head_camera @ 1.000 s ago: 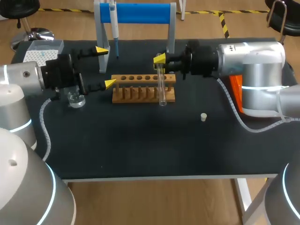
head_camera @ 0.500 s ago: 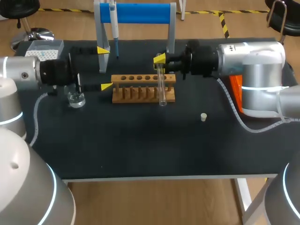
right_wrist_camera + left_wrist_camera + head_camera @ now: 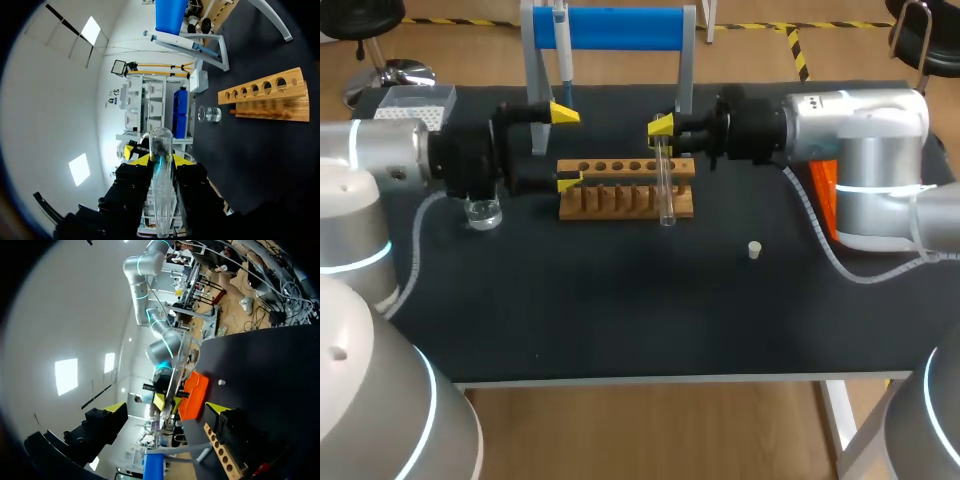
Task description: Invert the test tube, pick up the pipette, mount the tip to pipette, aspirate from beaker and dispense into the tube, eject the tip, return the pipette, and cap with the stopper.
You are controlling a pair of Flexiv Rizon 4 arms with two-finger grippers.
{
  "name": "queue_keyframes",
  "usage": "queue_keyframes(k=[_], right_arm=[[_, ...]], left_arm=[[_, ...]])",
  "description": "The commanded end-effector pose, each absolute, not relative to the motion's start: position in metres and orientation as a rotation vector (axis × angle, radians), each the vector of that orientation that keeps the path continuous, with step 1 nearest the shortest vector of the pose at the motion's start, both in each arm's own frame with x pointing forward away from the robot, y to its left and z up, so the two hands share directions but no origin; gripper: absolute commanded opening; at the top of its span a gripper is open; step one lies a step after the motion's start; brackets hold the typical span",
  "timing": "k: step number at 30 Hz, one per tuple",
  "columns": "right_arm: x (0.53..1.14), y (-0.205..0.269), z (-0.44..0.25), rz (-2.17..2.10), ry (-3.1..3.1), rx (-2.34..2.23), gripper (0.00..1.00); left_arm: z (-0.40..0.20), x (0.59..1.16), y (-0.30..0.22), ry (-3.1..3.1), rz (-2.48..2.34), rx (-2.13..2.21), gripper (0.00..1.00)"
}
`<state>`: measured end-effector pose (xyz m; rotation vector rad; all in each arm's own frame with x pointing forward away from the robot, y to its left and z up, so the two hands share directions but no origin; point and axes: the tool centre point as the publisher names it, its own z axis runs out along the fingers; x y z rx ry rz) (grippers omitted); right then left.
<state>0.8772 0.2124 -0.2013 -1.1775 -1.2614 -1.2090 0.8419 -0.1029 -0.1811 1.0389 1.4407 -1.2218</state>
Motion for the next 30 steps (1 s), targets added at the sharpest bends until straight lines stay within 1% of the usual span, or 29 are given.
queue_keyframes(k=[1, 5, 13, 19, 30], right_arm=[[0.877, 0.213, -0.201, -1.209, -1.263, -1.181, 0.0], [0.877, 0.213, -0.201, -1.209, -1.263, -1.181, 0.0], [0.877, 0.213, -0.201, -1.209, -1.263, -1.181, 0.0], [0.877, 0.213, -0.201, -1.209, -1.263, -1.181, 0.0], [0.877, 0.213, -0.201, -1.209, -1.263, -1.181, 0.0]], left_arm=[[-0.179, 0.831, -0.126, 1.485, -1.112, 1.026, 1.0], [-0.179, 0.824, -0.144, 1.463, -1.087, 1.062, 1.0], [-0.185, 0.815, -0.174, 1.389, -1.203, 1.074, 1.0], [-0.2, 0.809, -0.184, 1.375, -1.251, 1.06, 1.0], [-0.199, 0.791, -0.204, 1.334, -1.271, 1.151, 1.0]])
